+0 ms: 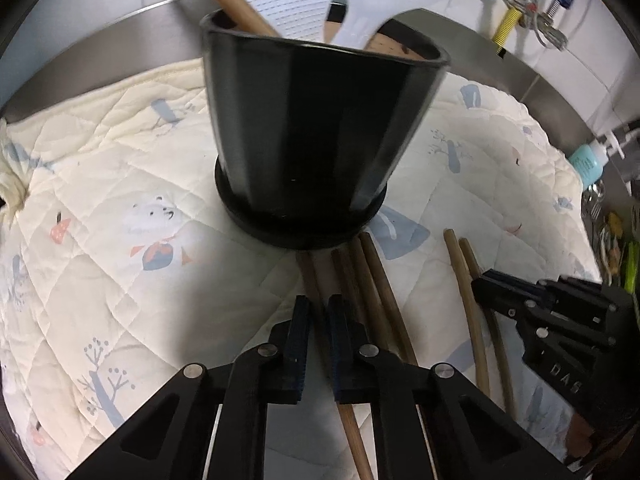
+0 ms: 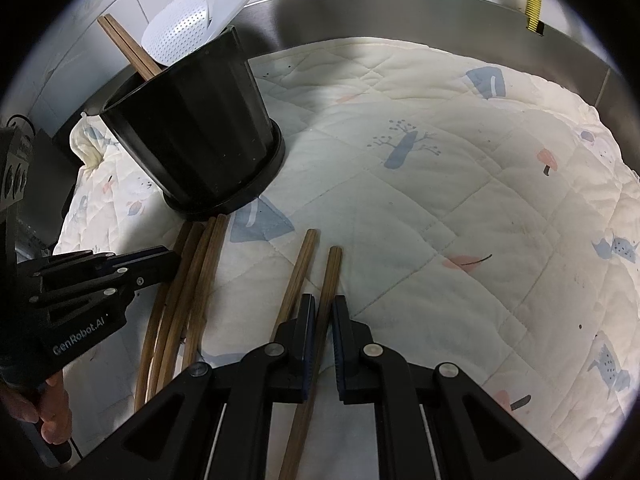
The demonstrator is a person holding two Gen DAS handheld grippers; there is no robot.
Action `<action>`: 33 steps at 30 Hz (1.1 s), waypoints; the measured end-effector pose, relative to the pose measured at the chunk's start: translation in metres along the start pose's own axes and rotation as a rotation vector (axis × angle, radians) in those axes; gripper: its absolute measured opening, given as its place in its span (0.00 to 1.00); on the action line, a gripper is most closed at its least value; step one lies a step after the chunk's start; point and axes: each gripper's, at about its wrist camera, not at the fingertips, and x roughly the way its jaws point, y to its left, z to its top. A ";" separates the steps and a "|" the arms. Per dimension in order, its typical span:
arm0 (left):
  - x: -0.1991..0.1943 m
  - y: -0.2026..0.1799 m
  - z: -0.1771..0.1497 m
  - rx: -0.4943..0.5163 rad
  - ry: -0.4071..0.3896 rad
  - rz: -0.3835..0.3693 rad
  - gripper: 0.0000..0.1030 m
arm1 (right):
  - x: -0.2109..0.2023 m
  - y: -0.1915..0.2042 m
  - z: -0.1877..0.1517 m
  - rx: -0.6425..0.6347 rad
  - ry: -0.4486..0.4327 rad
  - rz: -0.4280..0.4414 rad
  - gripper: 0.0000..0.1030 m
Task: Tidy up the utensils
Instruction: 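Close right tool on one chopstick while left tool closes on another chopstick, then lift the chopstick with right tool while left tool carries its chopstick above the black cup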
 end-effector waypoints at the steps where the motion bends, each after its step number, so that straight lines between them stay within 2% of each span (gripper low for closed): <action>1: 0.000 0.000 -0.001 0.006 -0.005 0.001 0.09 | 0.000 0.000 0.000 -0.005 0.001 0.002 0.11; 6: -0.004 0.011 -0.003 -0.056 -0.021 -0.053 0.06 | -0.003 -0.004 -0.003 0.007 -0.015 0.026 0.10; 11: -0.026 0.022 -0.006 -0.095 -0.086 -0.085 0.06 | -0.016 -0.005 -0.005 0.022 -0.056 0.049 0.10; 20: -0.097 0.028 -0.005 -0.138 -0.238 -0.152 0.06 | -0.058 0.001 -0.003 -0.006 -0.169 0.083 0.09; 33: -0.205 0.039 0.003 -0.169 -0.448 -0.188 0.06 | -0.125 0.018 -0.015 -0.094 -0.330 0.083 0.09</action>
